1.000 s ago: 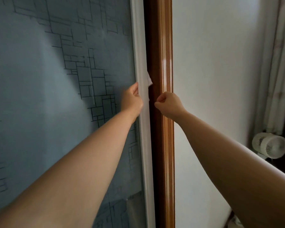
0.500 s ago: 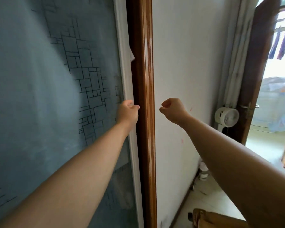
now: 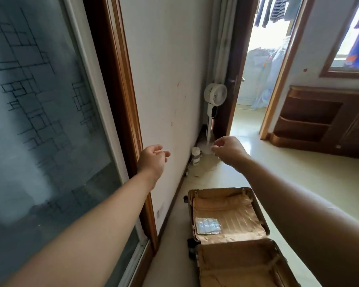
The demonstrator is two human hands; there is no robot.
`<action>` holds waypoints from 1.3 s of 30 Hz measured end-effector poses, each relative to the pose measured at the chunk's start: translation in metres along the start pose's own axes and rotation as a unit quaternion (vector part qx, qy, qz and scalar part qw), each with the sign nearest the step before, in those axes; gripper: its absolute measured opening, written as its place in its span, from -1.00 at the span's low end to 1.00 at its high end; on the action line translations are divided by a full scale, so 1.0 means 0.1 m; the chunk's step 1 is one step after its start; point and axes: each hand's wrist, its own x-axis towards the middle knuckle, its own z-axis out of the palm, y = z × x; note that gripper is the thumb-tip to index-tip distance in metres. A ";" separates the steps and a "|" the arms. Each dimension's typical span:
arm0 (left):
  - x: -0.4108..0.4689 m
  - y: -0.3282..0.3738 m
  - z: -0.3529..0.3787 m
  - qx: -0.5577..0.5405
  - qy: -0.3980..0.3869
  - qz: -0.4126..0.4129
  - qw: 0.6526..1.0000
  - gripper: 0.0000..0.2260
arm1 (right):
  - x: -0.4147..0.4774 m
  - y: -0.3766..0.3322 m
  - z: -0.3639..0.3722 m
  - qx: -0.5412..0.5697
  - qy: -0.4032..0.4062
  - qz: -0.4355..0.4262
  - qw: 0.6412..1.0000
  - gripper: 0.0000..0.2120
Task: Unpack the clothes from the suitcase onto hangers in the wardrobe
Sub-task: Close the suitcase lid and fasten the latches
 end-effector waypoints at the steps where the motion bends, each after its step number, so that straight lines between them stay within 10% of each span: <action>1: -0.03 -0.08 0.10 0.004 -0.009 -0.009 1.000 -0.70 | -0.05 0.14 -0.04 -0.001 0.000 0.014 1.000 -0.85; 22: 0.09 -2.07 2.66 0.007 -0.048 -0.231 0.972 -0.72 | 0.47 3.60 -0.13 -0.029 -0.065 0.229 0.971 -0.76; 39: 1.06 -5.68 3.61 0.117 -0.060 -0.309 0.942 -0.82 | 0.97 6.53 2.30 -0.056 -0.158 0.259 0.951 -0.72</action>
